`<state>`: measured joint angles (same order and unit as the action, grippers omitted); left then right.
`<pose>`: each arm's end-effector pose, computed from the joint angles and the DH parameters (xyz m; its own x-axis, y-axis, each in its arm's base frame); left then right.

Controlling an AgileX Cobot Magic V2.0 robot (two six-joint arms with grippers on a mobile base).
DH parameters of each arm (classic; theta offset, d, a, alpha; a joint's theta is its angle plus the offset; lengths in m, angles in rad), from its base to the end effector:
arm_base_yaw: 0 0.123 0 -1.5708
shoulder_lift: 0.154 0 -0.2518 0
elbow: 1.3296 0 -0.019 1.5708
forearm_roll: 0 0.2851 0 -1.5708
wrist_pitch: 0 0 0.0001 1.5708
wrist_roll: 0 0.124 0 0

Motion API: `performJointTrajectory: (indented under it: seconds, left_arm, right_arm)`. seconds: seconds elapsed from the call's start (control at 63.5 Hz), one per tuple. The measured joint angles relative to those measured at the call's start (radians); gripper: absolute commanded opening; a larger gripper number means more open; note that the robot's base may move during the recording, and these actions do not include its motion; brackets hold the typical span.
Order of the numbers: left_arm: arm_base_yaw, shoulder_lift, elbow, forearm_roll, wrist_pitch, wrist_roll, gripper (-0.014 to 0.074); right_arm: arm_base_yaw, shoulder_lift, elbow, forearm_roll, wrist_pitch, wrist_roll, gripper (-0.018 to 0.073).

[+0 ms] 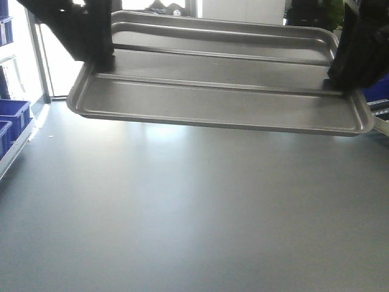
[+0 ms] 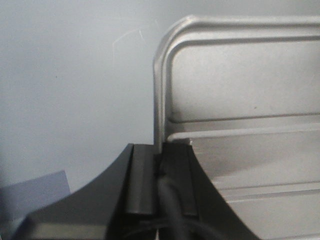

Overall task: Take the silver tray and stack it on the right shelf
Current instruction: 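Hold the tray level with both grippers while the base drives to another shelf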

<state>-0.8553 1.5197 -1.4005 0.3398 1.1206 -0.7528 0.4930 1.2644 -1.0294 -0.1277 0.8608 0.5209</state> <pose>0.2655 -0.2487 0.2764 -0.8485 0.1550 -0.5060 0.1898 0.9817 -0.0175 0.2811 0.1374 0.2445 -0.8536 0.0200 -0.5205 -0.0705 0.9856 0.1534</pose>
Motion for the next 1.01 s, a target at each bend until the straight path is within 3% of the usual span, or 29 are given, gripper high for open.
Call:
performJointTrajectory:
  seconds: [1.008]
  left_arm:
    - [0.0,0.0,0.0,-0.004,0.0,0.0,-0.0093]
  right_arm:
    - [0.0,0.0,0.0,0.0,0.0,0.0,0.0057]
